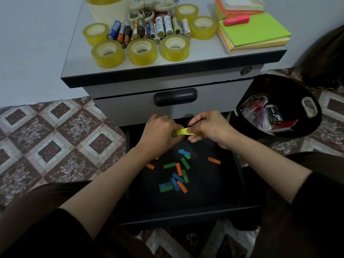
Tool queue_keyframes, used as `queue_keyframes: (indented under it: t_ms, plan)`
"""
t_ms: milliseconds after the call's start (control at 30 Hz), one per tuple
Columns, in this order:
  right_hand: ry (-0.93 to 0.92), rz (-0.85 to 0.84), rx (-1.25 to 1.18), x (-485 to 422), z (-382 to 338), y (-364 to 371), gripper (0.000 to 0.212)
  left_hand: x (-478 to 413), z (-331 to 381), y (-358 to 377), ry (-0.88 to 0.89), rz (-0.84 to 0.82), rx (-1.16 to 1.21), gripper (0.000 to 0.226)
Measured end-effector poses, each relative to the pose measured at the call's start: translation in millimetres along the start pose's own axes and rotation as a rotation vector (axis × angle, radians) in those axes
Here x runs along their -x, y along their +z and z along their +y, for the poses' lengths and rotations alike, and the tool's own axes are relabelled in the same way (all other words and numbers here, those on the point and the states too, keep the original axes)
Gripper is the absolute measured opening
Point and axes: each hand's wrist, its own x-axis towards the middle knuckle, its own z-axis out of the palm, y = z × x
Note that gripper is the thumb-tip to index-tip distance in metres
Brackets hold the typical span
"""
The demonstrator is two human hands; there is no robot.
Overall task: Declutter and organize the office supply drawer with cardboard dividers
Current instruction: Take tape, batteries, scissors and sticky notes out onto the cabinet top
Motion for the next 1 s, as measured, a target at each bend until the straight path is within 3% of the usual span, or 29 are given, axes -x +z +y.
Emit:
queue_keyframes:
  t_ms: [100, 200, 267, 400, 533, 867, 1000]
  plan:
    - [-0.085, -0.002, 0.211, -2, 2, 0, 0.009, -4, 0, -3, -0.049, -0.084, -0.046, 0.027]
    - [-0.282, 0.029, 0.682, -2, 6, -1, 0.023, -6, 3, -6, -0.073, -0.127, -0.071, 0.032]
    - [-0.390, 0.062, 0.865, 0, 8, 0, 0.024, -6, 3, -6, -0.083, -0.152, -0.086, 0.033]
    - [-0.470, 0.093, 0.962, 4, 5, 3, 0.027, -6, 4, -9, -0.101, -0.159, -0.108, 0.033]
    - [-0.380, 0.191, 1.140, 1, 2, 0, 0.048, -6, 4, -14, -0.167, -0.167, -0.151, 0.034]
    - [-0.399, 0.208, 1.125, 4, -4, 1, 0.034, -7, 9, -18, -0.192, -0.158, -0.157, 0.033]
    - [-0.491, 0.165, 1.175, 4, 0, 2, 0.031, -8, 11, -17, -0.152, -0.171, -0.134, 0.031]
